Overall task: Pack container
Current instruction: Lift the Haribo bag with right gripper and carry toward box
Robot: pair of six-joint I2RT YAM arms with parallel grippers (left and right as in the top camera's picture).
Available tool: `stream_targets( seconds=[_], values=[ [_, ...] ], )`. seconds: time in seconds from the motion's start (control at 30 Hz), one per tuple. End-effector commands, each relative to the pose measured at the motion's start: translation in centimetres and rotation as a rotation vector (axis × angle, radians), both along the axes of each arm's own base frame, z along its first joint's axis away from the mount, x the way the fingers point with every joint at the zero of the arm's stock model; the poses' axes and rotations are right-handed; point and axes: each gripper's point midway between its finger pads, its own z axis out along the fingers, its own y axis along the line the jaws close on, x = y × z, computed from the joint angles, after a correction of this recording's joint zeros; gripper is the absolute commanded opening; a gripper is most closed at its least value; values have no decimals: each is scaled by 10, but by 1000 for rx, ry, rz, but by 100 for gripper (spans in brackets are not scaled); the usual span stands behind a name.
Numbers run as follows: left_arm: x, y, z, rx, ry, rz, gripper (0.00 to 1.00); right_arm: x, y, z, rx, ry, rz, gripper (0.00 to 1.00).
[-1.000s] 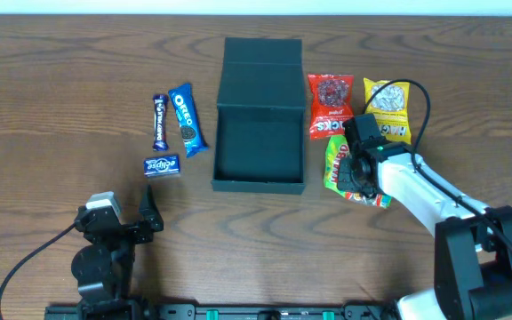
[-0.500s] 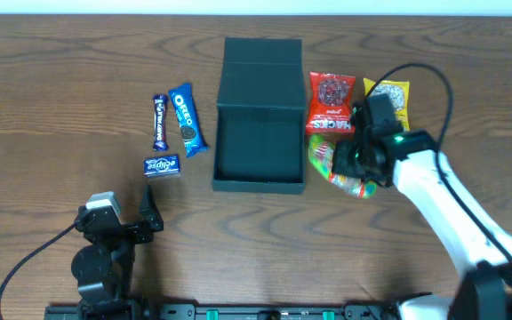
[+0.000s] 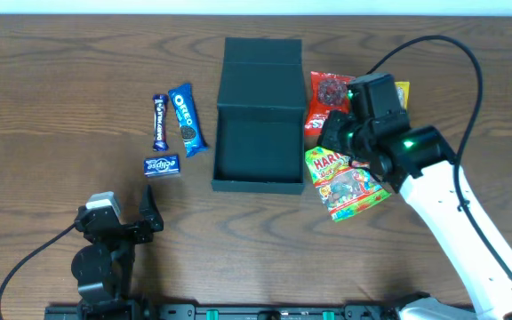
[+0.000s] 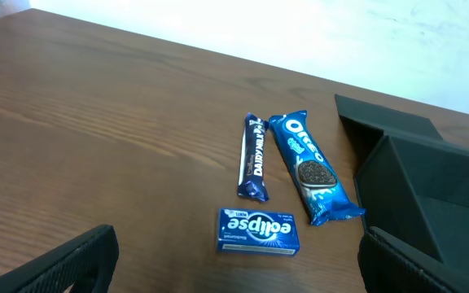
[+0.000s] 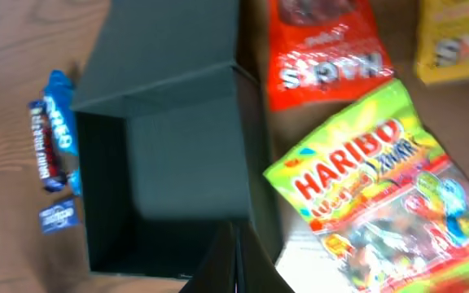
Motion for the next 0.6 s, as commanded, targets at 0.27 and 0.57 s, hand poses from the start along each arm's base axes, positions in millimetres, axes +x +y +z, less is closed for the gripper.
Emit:
stream_targets(
  seconds=[0.27,0.57],
  values=[
    [0,1,-12,1,26,5,95,-23,-46,-70,-196,303,-284,87],
    [0,1,-12,1,26,5,95,-32,-48,-117,-196,473,-481,89]
  ],
)
